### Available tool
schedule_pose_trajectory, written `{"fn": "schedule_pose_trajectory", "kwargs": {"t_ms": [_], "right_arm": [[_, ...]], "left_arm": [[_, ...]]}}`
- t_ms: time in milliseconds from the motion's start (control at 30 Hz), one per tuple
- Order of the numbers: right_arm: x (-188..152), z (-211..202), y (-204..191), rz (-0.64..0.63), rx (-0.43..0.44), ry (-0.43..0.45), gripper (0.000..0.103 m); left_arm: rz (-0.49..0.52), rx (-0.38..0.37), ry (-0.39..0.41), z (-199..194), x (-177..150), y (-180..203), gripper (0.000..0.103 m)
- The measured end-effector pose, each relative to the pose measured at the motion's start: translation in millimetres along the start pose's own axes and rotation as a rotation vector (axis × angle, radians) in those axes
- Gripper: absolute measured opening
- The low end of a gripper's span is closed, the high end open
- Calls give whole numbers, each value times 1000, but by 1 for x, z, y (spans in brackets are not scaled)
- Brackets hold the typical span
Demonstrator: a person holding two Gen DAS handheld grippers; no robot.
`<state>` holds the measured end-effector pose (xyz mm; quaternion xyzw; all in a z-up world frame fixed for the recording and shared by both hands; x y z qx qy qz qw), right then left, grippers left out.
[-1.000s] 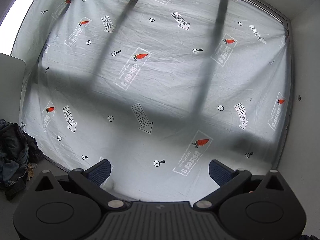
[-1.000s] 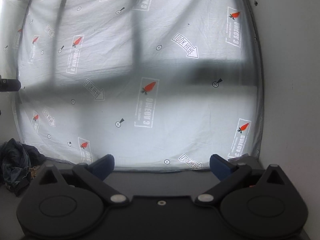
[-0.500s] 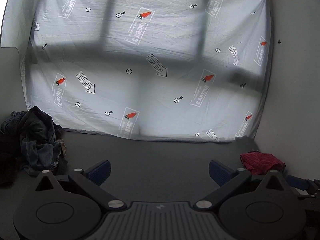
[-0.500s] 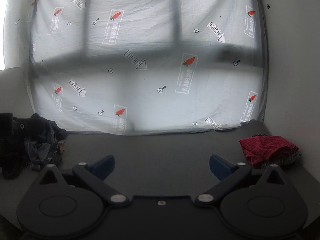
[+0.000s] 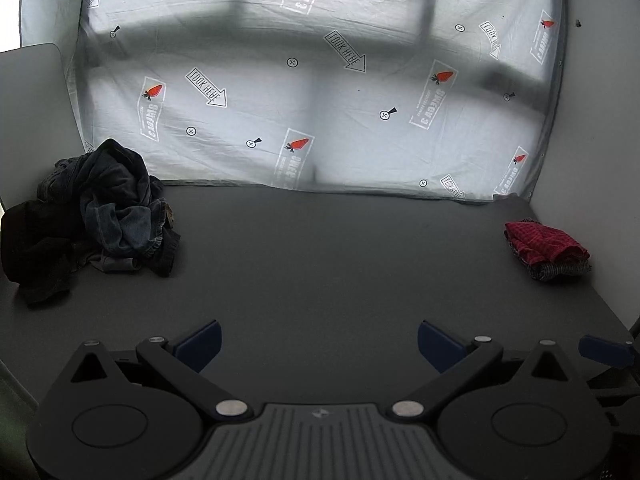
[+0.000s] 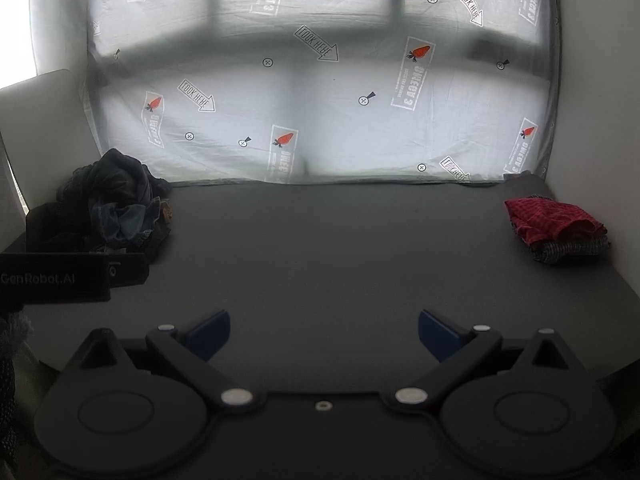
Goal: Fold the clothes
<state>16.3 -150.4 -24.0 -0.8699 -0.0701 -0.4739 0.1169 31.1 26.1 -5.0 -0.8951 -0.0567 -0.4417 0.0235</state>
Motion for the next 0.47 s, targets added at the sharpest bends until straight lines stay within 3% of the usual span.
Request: {"fn": "schedule_pose_trajectory", "kwargs": {"t_ms": [467], "right_arm": [[-11,-11,-20,-5,-15,-17,102]], "left_arm": [[-5,6,-49,-8,-14,-27,103]]}}
Point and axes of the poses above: each gripper's, at about its wrist camera, not at the fingertips, and z roughly the way its jaws point, y to its right, x to its top, the point moved 3 cm from there along z, roughly the way its jaws point, and after that the axes turned 9 degrees about x, right-handed, at the moved point
